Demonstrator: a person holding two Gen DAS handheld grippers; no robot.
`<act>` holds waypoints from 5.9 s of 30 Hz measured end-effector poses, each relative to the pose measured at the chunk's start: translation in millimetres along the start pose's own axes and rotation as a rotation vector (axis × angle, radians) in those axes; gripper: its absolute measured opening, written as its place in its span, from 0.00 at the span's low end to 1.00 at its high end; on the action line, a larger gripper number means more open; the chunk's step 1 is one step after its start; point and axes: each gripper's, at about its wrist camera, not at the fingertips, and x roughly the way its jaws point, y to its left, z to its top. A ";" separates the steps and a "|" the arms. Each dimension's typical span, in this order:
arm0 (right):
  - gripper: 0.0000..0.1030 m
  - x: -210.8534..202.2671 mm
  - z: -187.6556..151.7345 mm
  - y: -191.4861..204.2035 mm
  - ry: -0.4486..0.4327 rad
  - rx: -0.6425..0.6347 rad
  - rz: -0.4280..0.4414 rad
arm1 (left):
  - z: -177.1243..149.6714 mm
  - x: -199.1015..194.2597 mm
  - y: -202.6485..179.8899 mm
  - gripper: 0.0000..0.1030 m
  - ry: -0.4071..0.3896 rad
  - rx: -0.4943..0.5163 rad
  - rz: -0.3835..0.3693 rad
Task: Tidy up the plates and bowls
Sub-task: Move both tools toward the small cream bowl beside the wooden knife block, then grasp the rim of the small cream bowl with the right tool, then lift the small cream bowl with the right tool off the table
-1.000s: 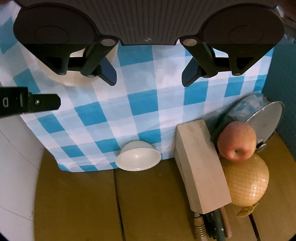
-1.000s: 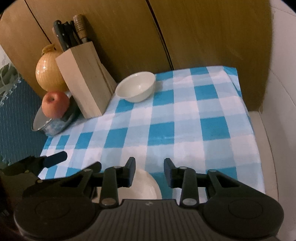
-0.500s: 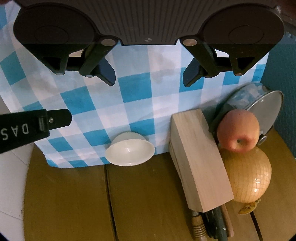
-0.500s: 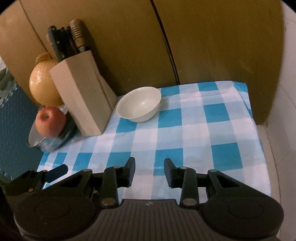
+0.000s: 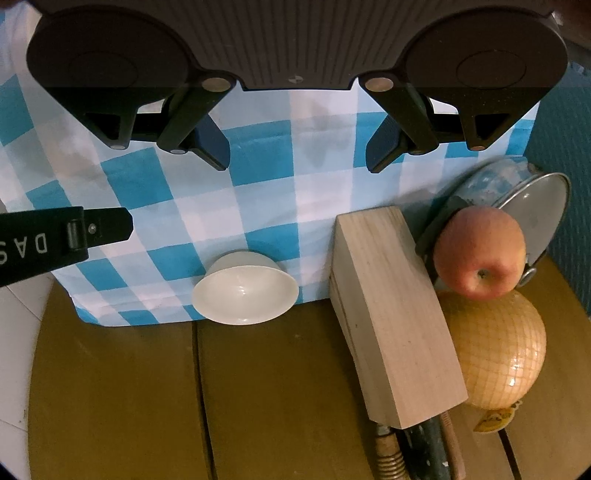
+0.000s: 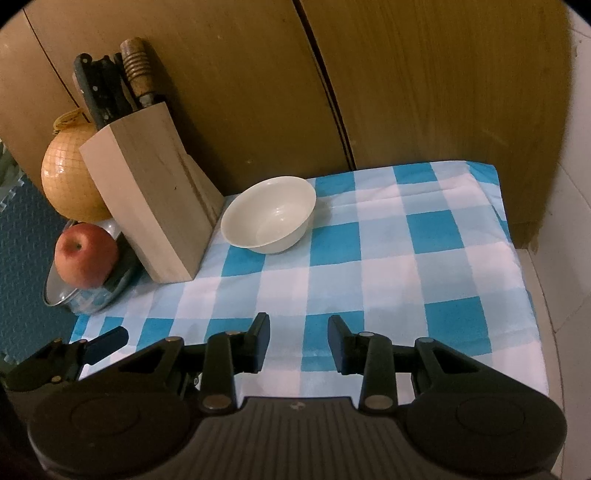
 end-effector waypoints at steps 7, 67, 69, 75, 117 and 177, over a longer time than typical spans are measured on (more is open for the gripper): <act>0.29 5.1 4.8 2.4 -0.001 -0.002 0.002 | 3.9 3.9 1.3 0.83 -0.005 -0.008 0.002; 0.12 140.7 75.6 -36.1 0.017 0.198 0.088 | 68.2 136.2 15.1 0.66 0.067 -0.313 -0.125; 0.09 144.0 74.5 -36.2 0.034 0.217 0.119 | 67.4 134.3 14.8 0.59 0.060 -0.305 -0.129; 0.06 136.3 72.0 -30.0 0.033 0.186 0.121 | 65.6 124.4 7.7 0.46 0.050 -0.237 -0.117; 0.07 -69.5 -14.5 9.0 -0.044 0.054 0.174 | -3.0 -92.6 -10.7 0.52 -0.204 -0.032 -0.146; 0.36 -45.5 -92.9 -18.9 0.163 0.060 0.068 | -80.2 -87.8 -36.0 0.78 -0.027 0.162 -0.189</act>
